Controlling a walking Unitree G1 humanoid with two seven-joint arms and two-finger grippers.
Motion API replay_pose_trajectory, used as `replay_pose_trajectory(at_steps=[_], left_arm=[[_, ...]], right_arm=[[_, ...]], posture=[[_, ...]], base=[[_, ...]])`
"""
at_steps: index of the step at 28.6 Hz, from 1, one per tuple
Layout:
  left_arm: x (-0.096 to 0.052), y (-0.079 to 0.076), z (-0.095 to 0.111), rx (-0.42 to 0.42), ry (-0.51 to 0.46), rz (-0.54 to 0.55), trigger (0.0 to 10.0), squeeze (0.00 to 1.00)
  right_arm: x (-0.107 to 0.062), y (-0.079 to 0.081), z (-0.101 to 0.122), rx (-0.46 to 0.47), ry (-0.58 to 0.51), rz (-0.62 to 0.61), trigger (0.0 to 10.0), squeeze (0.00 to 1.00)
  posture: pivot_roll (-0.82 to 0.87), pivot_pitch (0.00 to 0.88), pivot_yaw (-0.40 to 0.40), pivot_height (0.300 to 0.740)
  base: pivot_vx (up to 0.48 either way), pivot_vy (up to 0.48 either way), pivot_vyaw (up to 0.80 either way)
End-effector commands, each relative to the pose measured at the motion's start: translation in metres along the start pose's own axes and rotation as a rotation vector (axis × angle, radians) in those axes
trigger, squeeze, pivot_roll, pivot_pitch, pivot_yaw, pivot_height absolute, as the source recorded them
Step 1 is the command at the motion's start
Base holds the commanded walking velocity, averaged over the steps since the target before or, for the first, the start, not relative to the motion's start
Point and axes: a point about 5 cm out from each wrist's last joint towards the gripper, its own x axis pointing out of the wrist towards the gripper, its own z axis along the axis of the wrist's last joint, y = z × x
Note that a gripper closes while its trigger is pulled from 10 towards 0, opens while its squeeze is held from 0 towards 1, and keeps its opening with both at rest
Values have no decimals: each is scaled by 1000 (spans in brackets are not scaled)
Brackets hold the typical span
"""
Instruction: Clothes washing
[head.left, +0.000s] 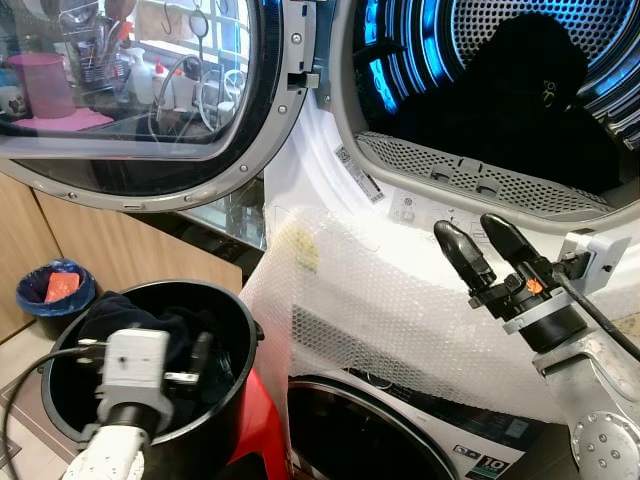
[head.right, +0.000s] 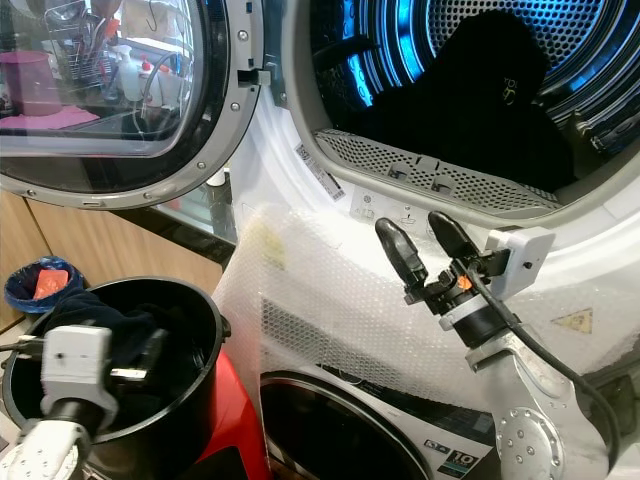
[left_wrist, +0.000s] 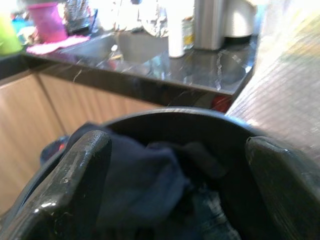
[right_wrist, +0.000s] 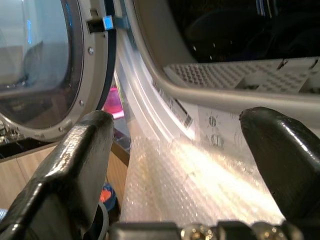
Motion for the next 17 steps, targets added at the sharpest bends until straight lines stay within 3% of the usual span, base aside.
replay_pose_trajectory(at_steps=[1,12,13,14,17], left_arm=[[-2,5,-6,-6,14,20,10000,1000],[8,40,-31,32,81,133,10000,1000],[11,43,-32,40,81,133,10000,710],[16,48,-33,46,80,132,10000,0],[21,51,-35,54,85,128,10000,0]], right_arm=[[-2,-3,-2,-22,15,-5,10000,0],[-10,2,-12,-76,88,60,10000,0],[-12,2,-13,-83,97,61,10000,0],[-14,2,-14,-85,104,61,10000,0],[-16,2,-14,-88,109,57,10000,0]], posture=[[108,0,-144,740],[82,0,-144,740],[74,0,-141,740],[64,0,-137,740],[53,0,-131,740]], base=[[0,0,0],[0,0,0],[0,0,0],[0,0,0],[0,0,0]])
